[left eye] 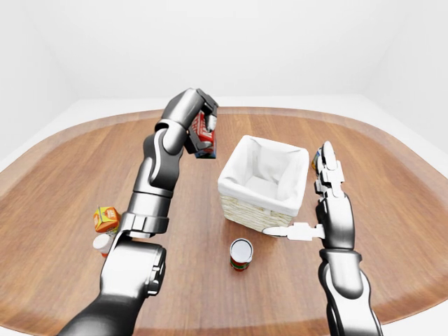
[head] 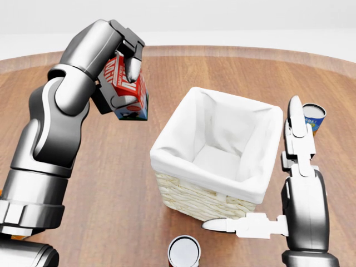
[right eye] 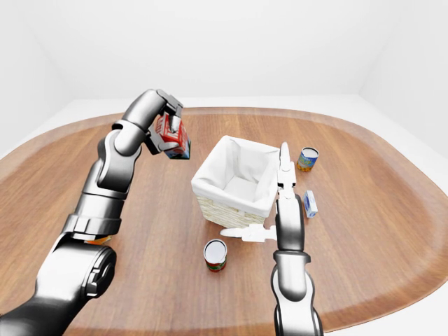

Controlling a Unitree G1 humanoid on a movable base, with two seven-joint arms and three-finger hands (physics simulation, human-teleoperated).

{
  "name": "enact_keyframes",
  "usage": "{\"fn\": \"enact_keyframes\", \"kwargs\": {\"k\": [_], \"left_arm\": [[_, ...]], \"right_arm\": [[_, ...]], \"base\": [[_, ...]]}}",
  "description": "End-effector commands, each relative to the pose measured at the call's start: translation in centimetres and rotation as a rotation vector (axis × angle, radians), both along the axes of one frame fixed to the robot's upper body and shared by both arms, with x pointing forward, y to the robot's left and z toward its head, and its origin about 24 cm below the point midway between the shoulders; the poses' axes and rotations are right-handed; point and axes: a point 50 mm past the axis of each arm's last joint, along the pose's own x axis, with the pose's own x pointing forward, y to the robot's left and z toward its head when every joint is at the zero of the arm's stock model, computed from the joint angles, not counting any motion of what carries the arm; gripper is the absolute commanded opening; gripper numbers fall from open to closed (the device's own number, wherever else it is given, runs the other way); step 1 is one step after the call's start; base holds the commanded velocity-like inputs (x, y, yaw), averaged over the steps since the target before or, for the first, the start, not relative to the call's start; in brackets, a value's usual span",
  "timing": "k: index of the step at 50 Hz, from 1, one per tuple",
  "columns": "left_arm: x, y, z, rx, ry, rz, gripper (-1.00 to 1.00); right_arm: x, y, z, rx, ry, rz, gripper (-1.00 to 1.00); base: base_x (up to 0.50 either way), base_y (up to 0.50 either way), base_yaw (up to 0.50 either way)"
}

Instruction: Pick the milk and place it in the basket.

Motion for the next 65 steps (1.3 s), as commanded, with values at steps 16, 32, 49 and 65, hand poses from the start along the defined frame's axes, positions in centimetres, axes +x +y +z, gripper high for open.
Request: {"fn": "enact_keyframes", "kwargs": {"k": [16,32,49,65], "left_arm": [[-1.4,-2.8,3.5,0.024,-0.123,-0.083,-1.0],[-2.1,-5.0,4.4,0.042,-0.153,-0.139,-1.0],[-2.6,-7.0,4.7,0.0,-0.16,-0.201,-1.0],[-2.1,-8.5,4.5,-0.045,-0.141,-0.226,-1.0]], "right_arm": [[0.0,0.2,0.0,-0.001,-0.001,0.005,1.0],[0.2,0.1,-0.3,0.002,0.012,0.001,1.0],[0.2,0.1,-0.3,0.004,0.012,0.001,1.0],[0.2,0.0,-0.3,0.003,0.012,0.002,1.0]], "base": [[0.05,0.0,0.0],[0.05,0.0,0.0],[0.05,0.0,0.0],[0.05,0.0,0.0]]}}
